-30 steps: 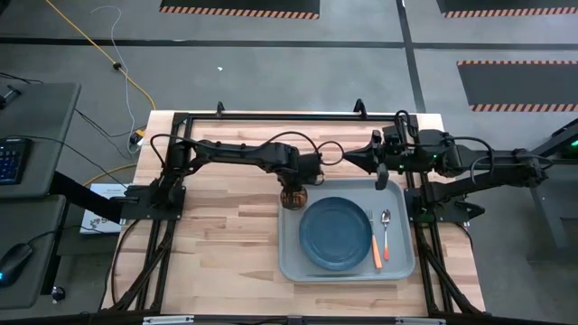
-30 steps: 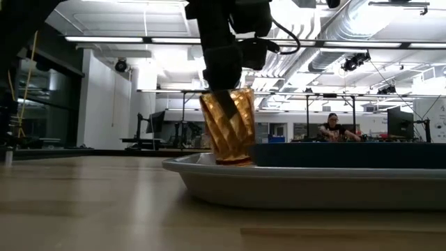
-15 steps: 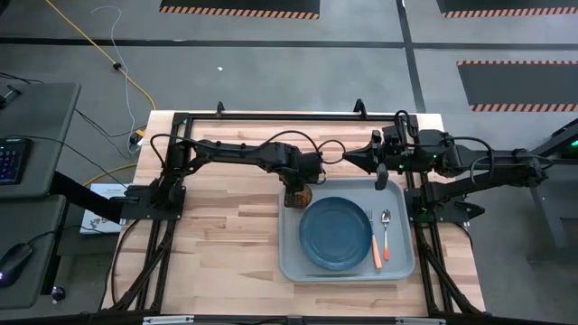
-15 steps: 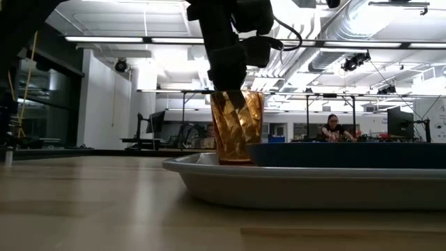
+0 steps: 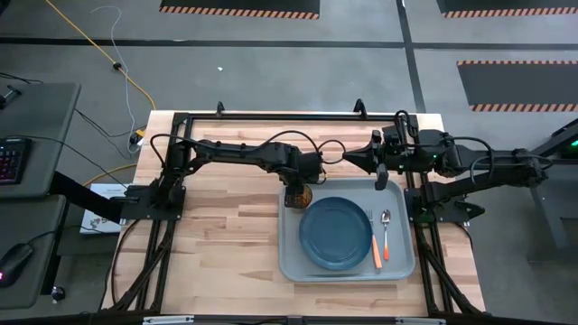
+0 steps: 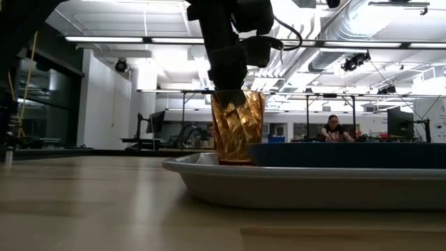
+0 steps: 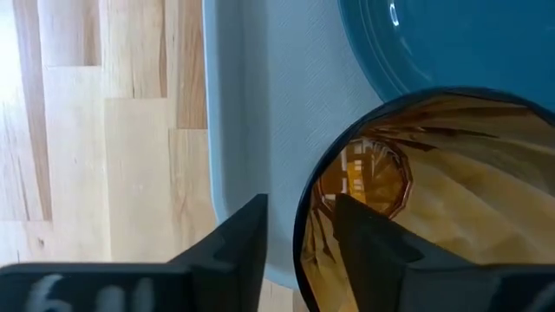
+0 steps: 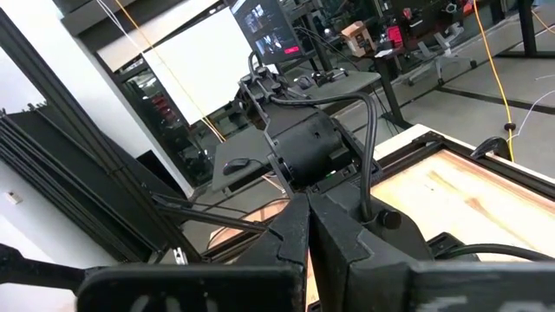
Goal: Pick and place plate/cup/fork/spoon on tray
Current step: Return to Home Position
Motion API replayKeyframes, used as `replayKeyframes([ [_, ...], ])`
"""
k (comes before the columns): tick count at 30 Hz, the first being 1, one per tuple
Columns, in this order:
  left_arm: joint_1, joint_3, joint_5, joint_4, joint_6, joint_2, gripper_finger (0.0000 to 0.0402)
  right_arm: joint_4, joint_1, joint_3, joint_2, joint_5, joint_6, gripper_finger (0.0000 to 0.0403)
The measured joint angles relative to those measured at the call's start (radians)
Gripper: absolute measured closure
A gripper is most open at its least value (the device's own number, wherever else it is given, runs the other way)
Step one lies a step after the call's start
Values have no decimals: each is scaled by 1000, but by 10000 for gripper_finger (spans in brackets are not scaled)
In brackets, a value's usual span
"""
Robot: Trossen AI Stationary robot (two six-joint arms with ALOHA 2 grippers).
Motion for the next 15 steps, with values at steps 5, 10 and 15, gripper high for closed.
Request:
replayKeyframes([
  [5,2,14,0,-2,-6,0,239,0,0,0,0,0,-1,402],
  [10,3,67,0,-2,-8,0,205,0,0,0,0,0,-1,402],
  [15,5,136,0,-14,-6,0,184,0,0,0,0,0,-1,402],
])
